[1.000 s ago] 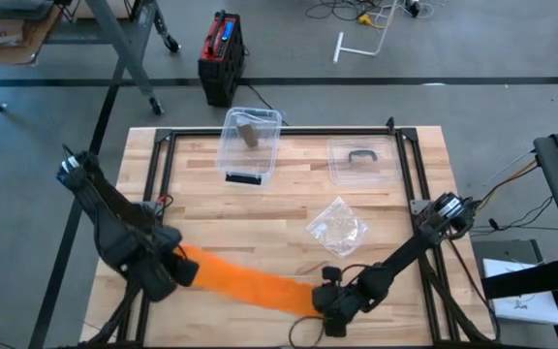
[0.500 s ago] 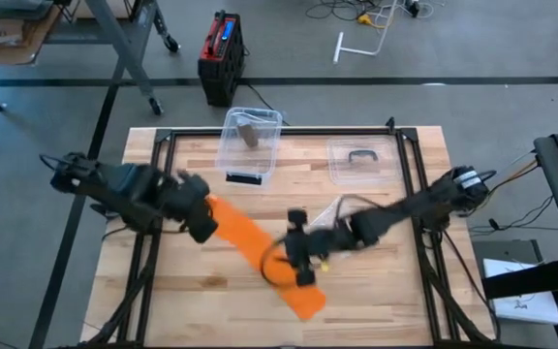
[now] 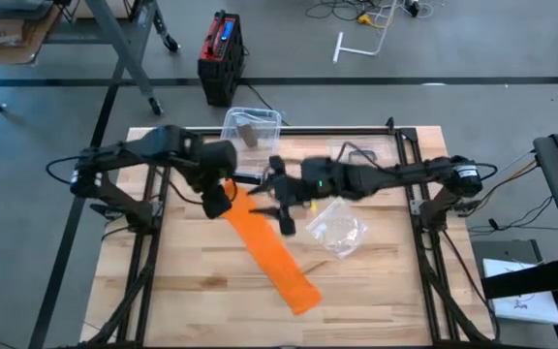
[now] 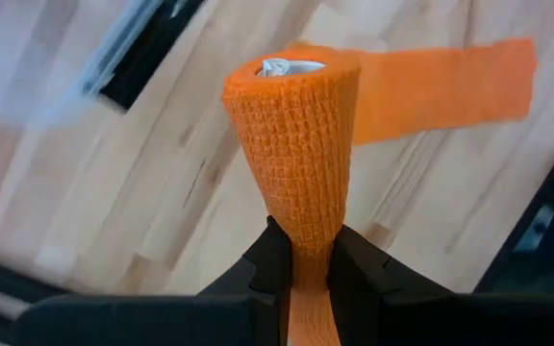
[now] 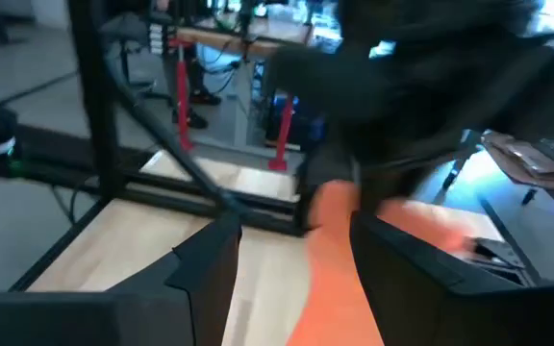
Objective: Roll bandage
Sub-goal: Roll the orange bandage
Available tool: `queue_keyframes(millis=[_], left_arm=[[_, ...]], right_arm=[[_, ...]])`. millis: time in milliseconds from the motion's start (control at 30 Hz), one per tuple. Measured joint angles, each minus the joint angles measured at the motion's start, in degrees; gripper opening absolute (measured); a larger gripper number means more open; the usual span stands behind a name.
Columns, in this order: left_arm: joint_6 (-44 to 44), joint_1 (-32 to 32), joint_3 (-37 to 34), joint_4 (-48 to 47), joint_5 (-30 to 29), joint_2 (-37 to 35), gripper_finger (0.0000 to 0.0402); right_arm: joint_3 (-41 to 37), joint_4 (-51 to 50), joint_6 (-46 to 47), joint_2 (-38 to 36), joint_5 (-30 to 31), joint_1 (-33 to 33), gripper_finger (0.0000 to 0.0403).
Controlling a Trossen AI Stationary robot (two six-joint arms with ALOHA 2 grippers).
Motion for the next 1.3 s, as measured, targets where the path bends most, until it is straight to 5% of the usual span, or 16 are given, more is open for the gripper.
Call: queue_keyframes(millis=[333, 633, 967, 1300], left_arm=[[11.44, -2.48, 4.92, -0.02, -4.39, 9.25, 0.0042], [13.98, -2.90, 10.52, -0.03, -8.05, 9.98, 0.0042], [16.63, -4.04, 14.68, 0.07, -9.25, 9.92, 0.0042], [18.93, -4.62, 14.34, 2.80, -9.37, 9.92, 0.0043]], right_arm=[[-0.01, -7.77, 4.89, -0.34, -10.88, -8.01, 0.0225], [-0.05, -6.96, 1.81, 1.15, -11.49, -11.36, 0.0251], [-0.05, -3.66, 0.56, 1.17, -19.77, -12.66, 0.0235], [-0.05, -3.70, 2.32, 1.18, -20.06, -12.60, 0.0206]])
